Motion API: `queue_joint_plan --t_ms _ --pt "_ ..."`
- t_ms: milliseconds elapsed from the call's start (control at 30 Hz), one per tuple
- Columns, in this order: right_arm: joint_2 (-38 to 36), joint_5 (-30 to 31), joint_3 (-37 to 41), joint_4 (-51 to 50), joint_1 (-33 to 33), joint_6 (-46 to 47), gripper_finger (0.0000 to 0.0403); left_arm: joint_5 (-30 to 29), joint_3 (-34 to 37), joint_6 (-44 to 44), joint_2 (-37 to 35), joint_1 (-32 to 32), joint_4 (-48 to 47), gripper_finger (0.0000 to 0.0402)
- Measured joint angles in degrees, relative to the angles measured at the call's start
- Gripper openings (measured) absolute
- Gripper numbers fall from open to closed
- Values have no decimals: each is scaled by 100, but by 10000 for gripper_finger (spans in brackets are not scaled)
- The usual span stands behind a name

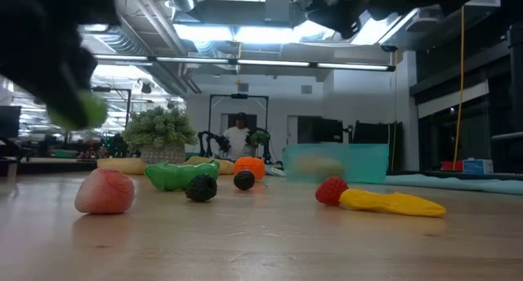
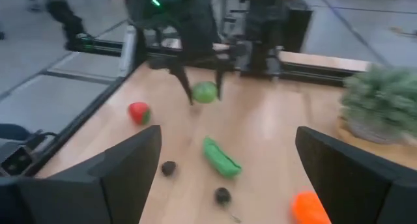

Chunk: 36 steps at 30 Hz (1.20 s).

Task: Pick and placing Produce into tupperware
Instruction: Put the green cabbage into the blue bin

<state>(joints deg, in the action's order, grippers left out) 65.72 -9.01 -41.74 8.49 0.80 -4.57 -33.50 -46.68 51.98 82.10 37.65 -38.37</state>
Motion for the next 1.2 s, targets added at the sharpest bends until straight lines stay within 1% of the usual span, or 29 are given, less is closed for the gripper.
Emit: queue_joint_plan --t_ms 67,133,233,300,433,500,600,700,767,867,1033,1133,1200 --pt "-155 236 5 -180 -4 52 355 -352 0 -192 -251 29 4 226" --pt "-297 349 172 -103 -7 143 355 -738 -1 -431 -476 32 94 226" --pt "-502 607 606 264 0 356 355 -1318 -3 -960 -773 52 281 226" --pt "-664 862 984 621 -2 531 355 -1569 -11 -1354 -907 50 477 226" --pt "-1017 1392 1678 1390 -4 951 355 -1845 -9 -1899 -1007 2 909 226" --pt "-1203 1469 1961 1734 -6 1127 355 -1854 -5 -2150 -992 -67 1190 226" --pt "-1450 1493 2286 2262 -4 1192 355 -1860 156 -2877 -929 -236 2120 226" --pt "-1684 1687 2539 2743 -3 1365 355 -1681 475 -3771 -930 -456 3363 226" --pt "-1826 1880 2669 2770 -4 1460 355 -1455 682 -4200 -934 -647 4012 226" --pt "-1961 1956 2818 2725 -4 1654 355 -1028 881 -4707 -933 -947 4809 226" --pt "-1964 1868 2870 2654 27 1792 355 -296 949 -5287 -935 -1510 5421 226" --pt "-1964 1859 2872 2648 27 1824 355 104 949 -5409 -935 -1852 5482 226" --pt "-1966 1860 2872 2681 26 1856 355 270 949 -5411 -935 -2061 5480 226"
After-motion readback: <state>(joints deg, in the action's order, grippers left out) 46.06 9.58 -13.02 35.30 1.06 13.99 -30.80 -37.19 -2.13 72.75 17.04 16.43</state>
